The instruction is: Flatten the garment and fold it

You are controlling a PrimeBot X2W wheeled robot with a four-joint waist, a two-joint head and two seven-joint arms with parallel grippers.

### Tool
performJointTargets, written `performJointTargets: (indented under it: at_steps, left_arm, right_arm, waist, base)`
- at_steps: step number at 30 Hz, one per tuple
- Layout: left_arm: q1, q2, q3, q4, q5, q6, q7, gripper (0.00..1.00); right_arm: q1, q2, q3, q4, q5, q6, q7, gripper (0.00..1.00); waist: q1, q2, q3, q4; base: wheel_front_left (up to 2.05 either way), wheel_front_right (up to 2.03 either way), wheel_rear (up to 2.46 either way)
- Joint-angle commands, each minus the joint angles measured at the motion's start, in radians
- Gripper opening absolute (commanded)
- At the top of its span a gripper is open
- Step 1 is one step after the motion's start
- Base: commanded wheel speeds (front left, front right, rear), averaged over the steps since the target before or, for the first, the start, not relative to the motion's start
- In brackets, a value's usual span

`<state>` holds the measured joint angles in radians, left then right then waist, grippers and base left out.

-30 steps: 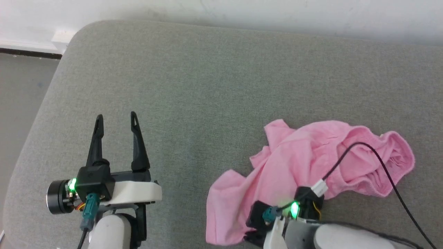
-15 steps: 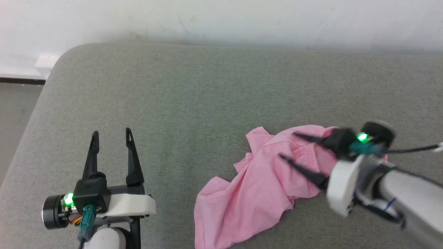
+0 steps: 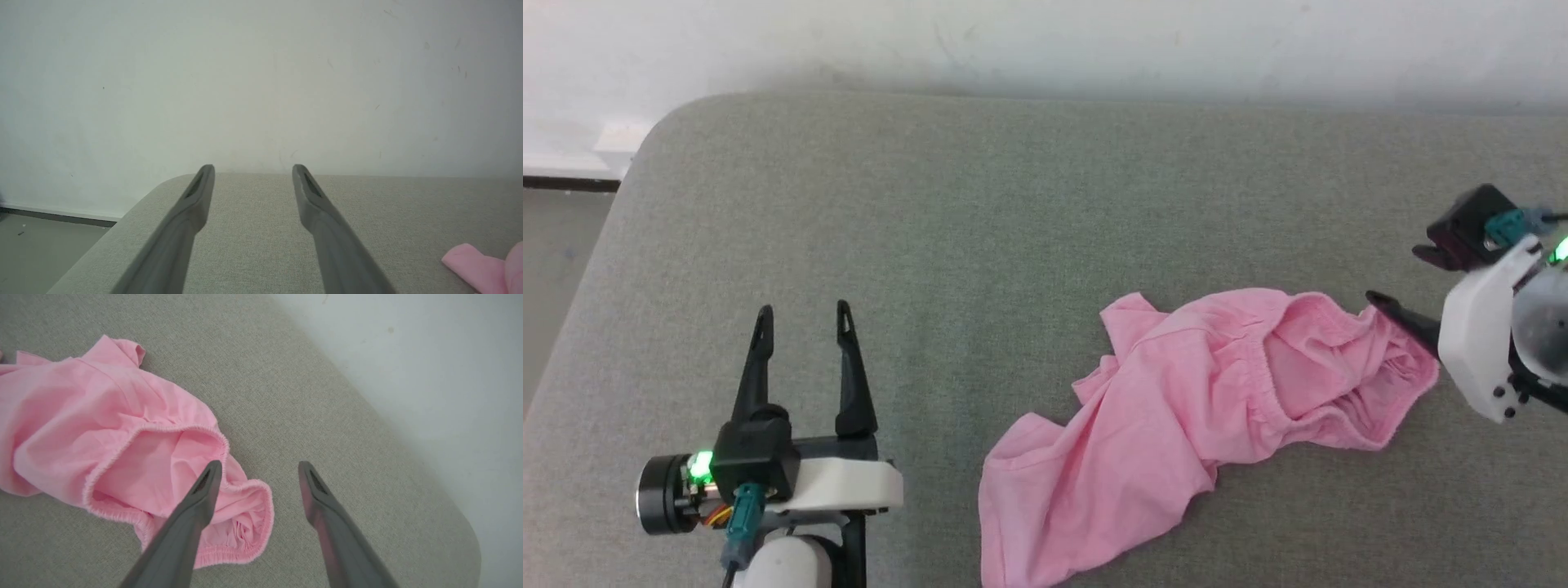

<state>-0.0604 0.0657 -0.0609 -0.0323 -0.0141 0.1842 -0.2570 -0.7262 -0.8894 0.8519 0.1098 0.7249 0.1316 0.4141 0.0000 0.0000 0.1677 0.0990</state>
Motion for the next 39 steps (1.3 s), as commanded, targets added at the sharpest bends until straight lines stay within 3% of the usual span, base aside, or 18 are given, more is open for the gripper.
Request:
performJointTargets:
  at_steps: [1,7,14,15,16,29,33,39]
  left_arm:
    - [-0.006,0.001,-0.002,-0.003,0.002,-0.006,-0.005,1.00]
    - [-0.046,-0.006,-0.021,-0.003,-0.008,0.000,-0.005,1.00]
    - [-0.079,-0.011,-0.036,-0.004,-0.021,0.015,-0.005,1.00]
    - [-0.081,-0.012,-0.037,-0.004,-0.022,0.017,-0.005,1.00]
    - [-0.082,-0.012,-0.036,-0.003,-0.024,0.019,-0.005,1.00]
    - [-0.061,-0.014,-0.013,0.003,-0.019,0.021,-0.005,1.00]
    - [-0.039,-0.014,-0.015,0.004,-0.016,0.021,-0.005,1.00]
    - [0.013,-0.013,0.009,-0.001,-0.016,0.021,-0.005,1.00]
  right_arm:
    - [-0.013,0.007,0.006,0.001,0.007,-0.001,0.007,1.00]
    - [-0.112,0.046,0.130,0.081,0.006,-0.001,0.097,1.00]
    - [-0.174,0.138,0.267,0.272,0.027,-0.001,0.072,1.00]
    - [-0.185,0.144,0.288,0.280,0.032,-0.001,0.054,0.27]
    - [-0.199,0.149,0.299,0.289,0.038,-0.001,0.025,0.00]
    - [-0.473,0.189,0.253,0.349,0.001,-0.001,-0.381,0.00]
    - [-0.450,0.145,0.255,0.267,-0.034,-0.001,-0.447,0.00]
    - [-0.192,0.012,0.317,0.121,-0.040,-0.001,-0.400,0.00]
  waist:
    - [0.0000,0.0000,0.021,0.016]
    - [0.0000,0.0000,0.087,0.060]
    - [0.0000,0.0000,0.142,0.102]
    - [0.0000,0.0000,0.145,0.105]
    - [0.0000,0.0000,0.148,0.106]
    - [0.0000,0.0000,0.074,0.043]
    - [0.0000,0.0000,0.036,0.026]
    - [0.0000,0.0000,-0.008,-0.023]
  base:
    - [0.00,0.00,0.00]
    - [0.00,0.00,0.00]
    - [0.00,0.00,0.00]
    - [0.00,0.00,0.00]
    - [0.00,0.00,0.00]
    - [0.00,0.00,0.00]
    - [0.00,0.00,0.00]
    - [0.00,0.00,0.00]
